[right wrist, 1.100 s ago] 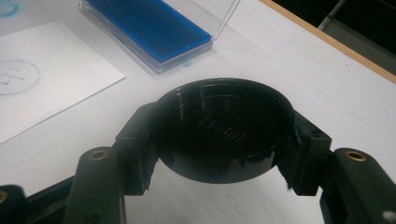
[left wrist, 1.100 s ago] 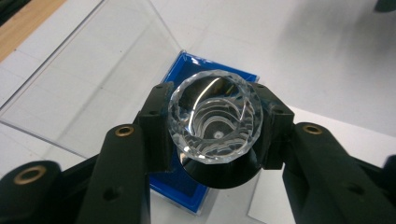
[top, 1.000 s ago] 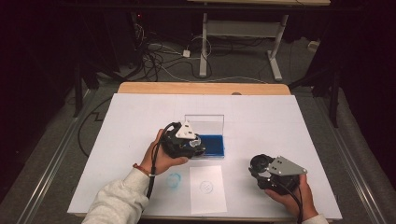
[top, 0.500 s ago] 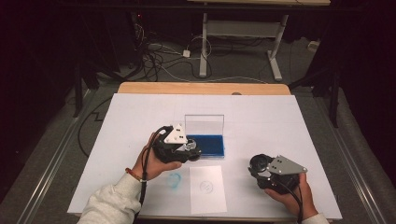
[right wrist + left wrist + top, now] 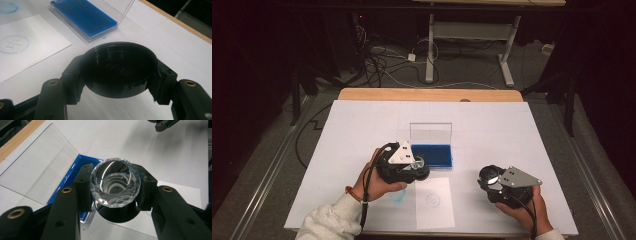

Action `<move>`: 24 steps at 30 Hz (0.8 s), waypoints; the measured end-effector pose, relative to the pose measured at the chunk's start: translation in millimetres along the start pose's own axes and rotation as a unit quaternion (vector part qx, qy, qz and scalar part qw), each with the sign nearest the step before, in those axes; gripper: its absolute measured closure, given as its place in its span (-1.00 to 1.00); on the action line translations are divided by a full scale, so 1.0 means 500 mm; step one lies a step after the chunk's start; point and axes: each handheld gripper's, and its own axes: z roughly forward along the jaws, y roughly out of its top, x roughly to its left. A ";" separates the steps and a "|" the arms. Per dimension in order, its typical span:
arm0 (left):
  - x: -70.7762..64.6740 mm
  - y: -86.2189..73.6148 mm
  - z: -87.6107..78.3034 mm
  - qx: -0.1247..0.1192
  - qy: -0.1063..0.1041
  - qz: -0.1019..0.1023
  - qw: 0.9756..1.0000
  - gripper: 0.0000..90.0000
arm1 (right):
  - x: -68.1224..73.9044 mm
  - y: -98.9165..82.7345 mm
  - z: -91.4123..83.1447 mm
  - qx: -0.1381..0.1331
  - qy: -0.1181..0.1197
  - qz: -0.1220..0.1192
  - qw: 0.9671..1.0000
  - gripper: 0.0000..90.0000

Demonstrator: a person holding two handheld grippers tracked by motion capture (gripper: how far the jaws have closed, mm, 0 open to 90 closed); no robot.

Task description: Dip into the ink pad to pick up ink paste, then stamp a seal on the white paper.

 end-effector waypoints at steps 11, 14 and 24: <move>-0.009 -0.006 -0.010 -0.005 -0.006 0.005 1.000 0.22 | 0.002 0.002 0.000 0.002 0.005 0.003 1.000 -0.14; -0.015 -0.006 -0.010 0.001 -0.003 0.011 1.000 0.22 | 0.002 0.000 0.002 0.005 0.005 0.002 1.000 -0.14; -0.020 -0.007 -0.006 0.004 -0.020 0.006 1.000 0.22 | -0.001 -0.003 0.003 0.007 0.003 0.005 1.000 -0.14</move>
